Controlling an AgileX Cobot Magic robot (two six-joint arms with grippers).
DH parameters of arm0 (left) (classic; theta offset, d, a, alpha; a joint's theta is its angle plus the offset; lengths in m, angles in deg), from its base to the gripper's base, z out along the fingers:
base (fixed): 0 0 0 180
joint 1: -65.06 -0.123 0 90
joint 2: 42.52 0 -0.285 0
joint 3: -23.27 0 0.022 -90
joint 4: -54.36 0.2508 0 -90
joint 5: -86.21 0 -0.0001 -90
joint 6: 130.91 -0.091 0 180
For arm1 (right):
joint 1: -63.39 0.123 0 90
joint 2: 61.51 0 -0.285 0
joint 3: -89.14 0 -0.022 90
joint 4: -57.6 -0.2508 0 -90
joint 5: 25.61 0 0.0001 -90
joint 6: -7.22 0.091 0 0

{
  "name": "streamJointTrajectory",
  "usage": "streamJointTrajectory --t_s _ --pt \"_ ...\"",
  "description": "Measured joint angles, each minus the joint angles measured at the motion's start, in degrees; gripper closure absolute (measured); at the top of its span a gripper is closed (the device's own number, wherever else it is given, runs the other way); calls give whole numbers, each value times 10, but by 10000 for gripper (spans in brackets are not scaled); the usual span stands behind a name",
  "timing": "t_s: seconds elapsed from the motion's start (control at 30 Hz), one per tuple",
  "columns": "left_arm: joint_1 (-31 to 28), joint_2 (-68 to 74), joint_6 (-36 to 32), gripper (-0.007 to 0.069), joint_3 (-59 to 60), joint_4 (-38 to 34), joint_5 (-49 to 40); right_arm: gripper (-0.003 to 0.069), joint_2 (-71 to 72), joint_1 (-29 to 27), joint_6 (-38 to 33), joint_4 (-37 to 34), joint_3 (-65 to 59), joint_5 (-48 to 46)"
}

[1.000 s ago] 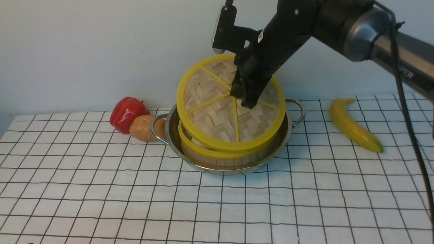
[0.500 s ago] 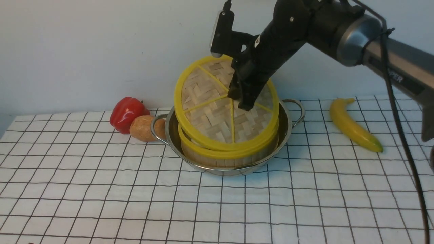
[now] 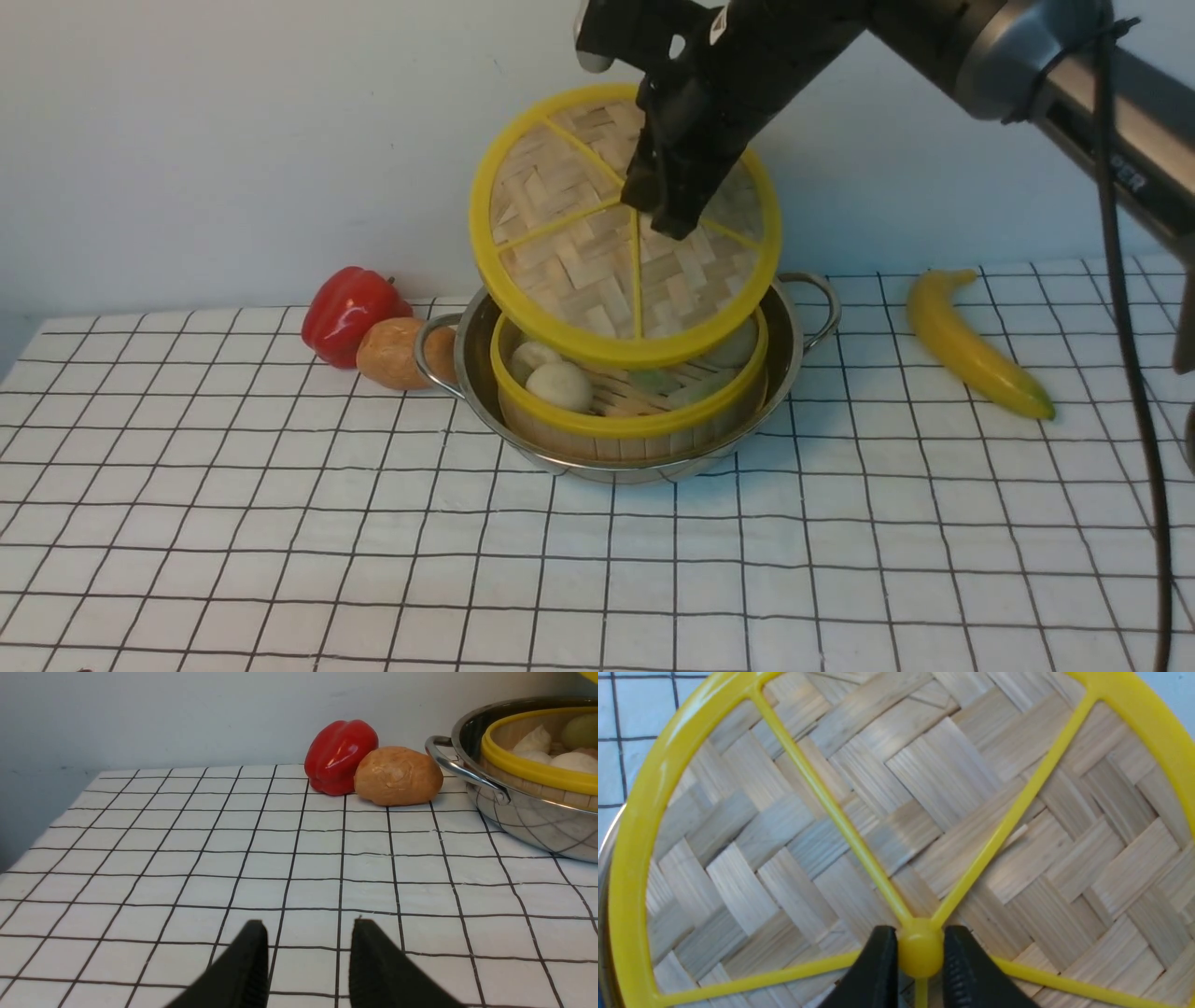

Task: Place the steamer in the pot on the white tablecloth, and put the lid on the steamer.
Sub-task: 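Place the bamboo steamer lid onto the steamer basket in the pot with the right gripper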

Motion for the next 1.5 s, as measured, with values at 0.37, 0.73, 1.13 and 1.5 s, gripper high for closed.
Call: streamJointTrajectory --t_s 0.37,0.73,1.13,1.5 --pt "0 0 0 382 0 0 0 522 4 0 100 22 -24 1" --pt "0 0 0 382 0 0 0 522 16 0 131 21 -94 -3" --pt "0 0 0 382 0 0 0 522 -1 0 70 -26 -94 -3" --pt "0 0 0 382 0 0 0 522 -19 0 -2 -28 -94 30"
